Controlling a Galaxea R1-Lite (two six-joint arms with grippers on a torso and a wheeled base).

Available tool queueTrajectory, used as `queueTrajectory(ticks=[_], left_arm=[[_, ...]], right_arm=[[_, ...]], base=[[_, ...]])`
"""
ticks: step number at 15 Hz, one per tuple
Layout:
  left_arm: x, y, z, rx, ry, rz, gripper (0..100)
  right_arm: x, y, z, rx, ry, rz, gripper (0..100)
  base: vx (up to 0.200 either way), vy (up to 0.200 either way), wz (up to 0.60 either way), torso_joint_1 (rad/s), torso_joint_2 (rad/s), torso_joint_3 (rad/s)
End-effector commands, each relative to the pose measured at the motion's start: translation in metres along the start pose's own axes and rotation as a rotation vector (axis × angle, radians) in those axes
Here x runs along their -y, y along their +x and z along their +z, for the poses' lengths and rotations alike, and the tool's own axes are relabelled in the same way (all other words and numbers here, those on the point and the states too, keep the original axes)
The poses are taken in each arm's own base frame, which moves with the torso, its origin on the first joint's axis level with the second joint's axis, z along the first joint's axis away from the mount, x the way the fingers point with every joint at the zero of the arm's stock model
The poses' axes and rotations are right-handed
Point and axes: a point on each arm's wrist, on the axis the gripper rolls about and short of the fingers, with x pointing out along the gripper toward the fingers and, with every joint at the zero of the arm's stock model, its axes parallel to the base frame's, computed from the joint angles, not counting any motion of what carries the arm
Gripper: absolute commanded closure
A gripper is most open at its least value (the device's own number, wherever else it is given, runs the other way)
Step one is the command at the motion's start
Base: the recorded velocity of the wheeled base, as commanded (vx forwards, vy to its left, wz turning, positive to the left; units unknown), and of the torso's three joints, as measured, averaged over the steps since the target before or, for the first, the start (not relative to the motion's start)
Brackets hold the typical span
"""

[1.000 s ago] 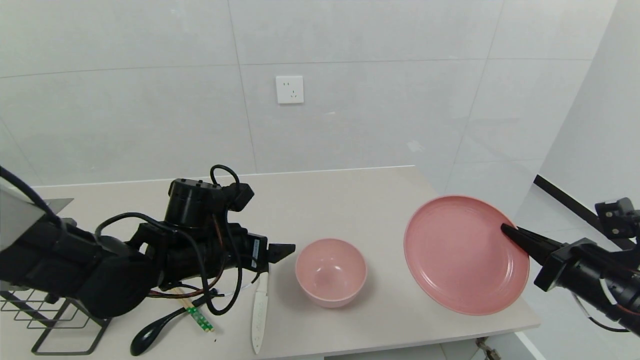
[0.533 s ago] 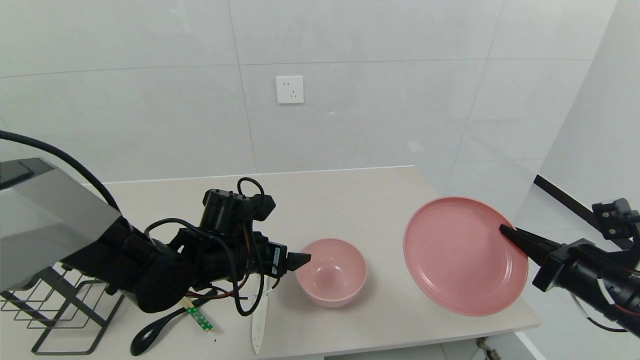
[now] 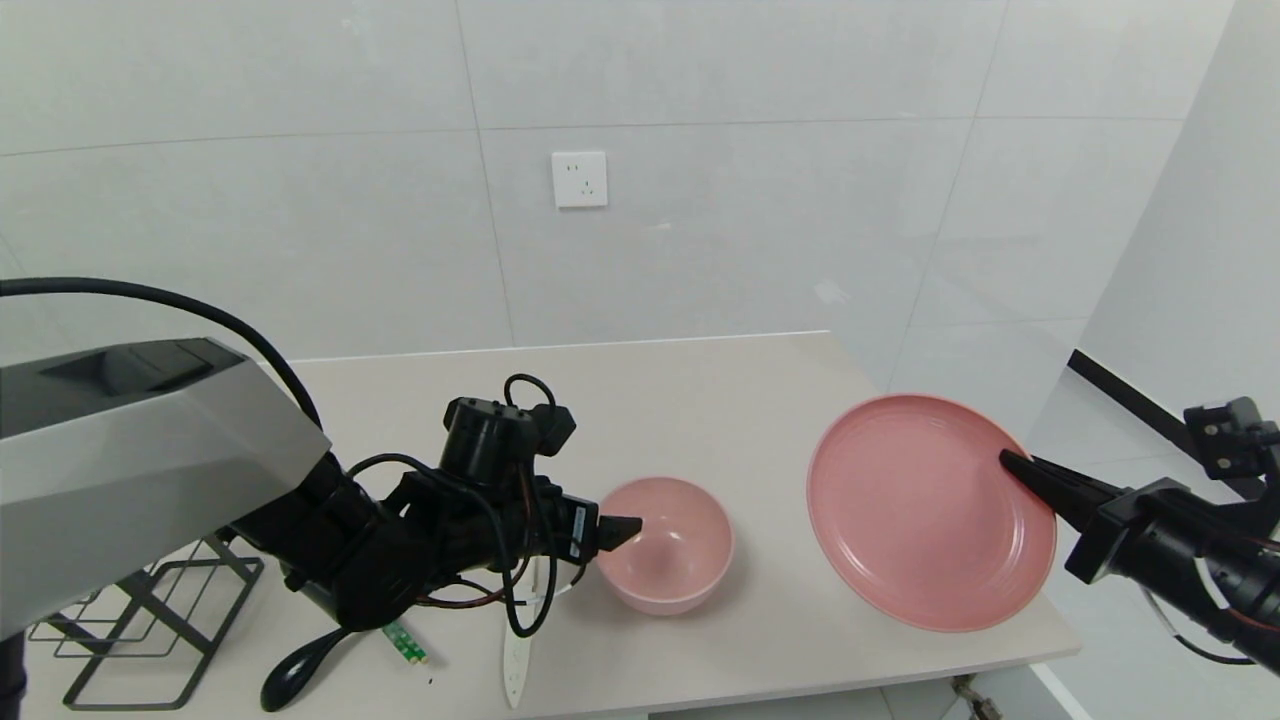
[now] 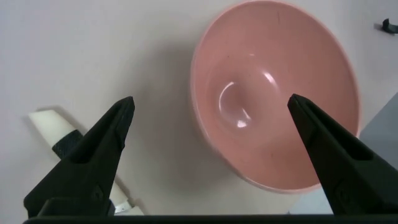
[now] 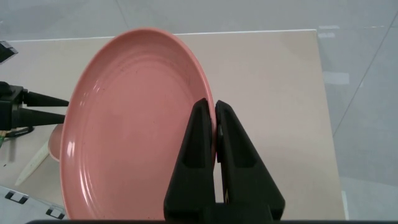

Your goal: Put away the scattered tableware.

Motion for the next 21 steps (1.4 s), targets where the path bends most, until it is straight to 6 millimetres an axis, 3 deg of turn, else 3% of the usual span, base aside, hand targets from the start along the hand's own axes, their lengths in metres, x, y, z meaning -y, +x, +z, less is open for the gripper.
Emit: queueTrajectory(ticks=[1, 7, 13, 14, 19, 21], left_arm=[[-0.001, 0.007, -0.005, -0.01, -0.012, 0.001, 0], [0.0, 0.026, -0.004, 0.009, -0.007, 0.018, 0], [0.0, 0.04, -0.015, -0.03, -0.004, 0.02, 0], [0.001, 0.04, -0.016, -0.032, -0.003, 0.019, 100], [0.003, 0.038, -0.008, 0.032, 0.011, 0.015, 100], [0.009, 0.029, 0.009, 0.148, 0.03, 0.007, 100]], right_arm=[[0.0, 0.0, 0.0, 0.001, 0.0, 0.002, 100], [0.0, 0.0, 0.0, 0.002, -0.002, 0.002, 100], [0.0, 0.001, 0.0, 0.001, -0.003, 0.002, 100], [0.0, 0.001, 0.0, 0.002, -0.004, 0.002, 100], [0.0, 0.001, 0.0, -0.001, -0.004, 0.002, 100], [0.0, 0.001, 0.0, -0.001, -0.004, 0.002, 100]], base=[[0.0, 0.0, 0.0, 0.0, 0.0, 0.0], [0.0, 0.0, 0.0, 0.0, 0.0, 0.0], [0.0, 0.0, 0.0, 0.0, 0.0, 0.0], [0.0, 0.0, 0.0, 0.0, 0.0, 0.0], [0.0, 0.0, 0.0, 0.0, 0.0, 0.0], [0.0, 0.0, 0.0, 0.0, 0.0, 0.0]])
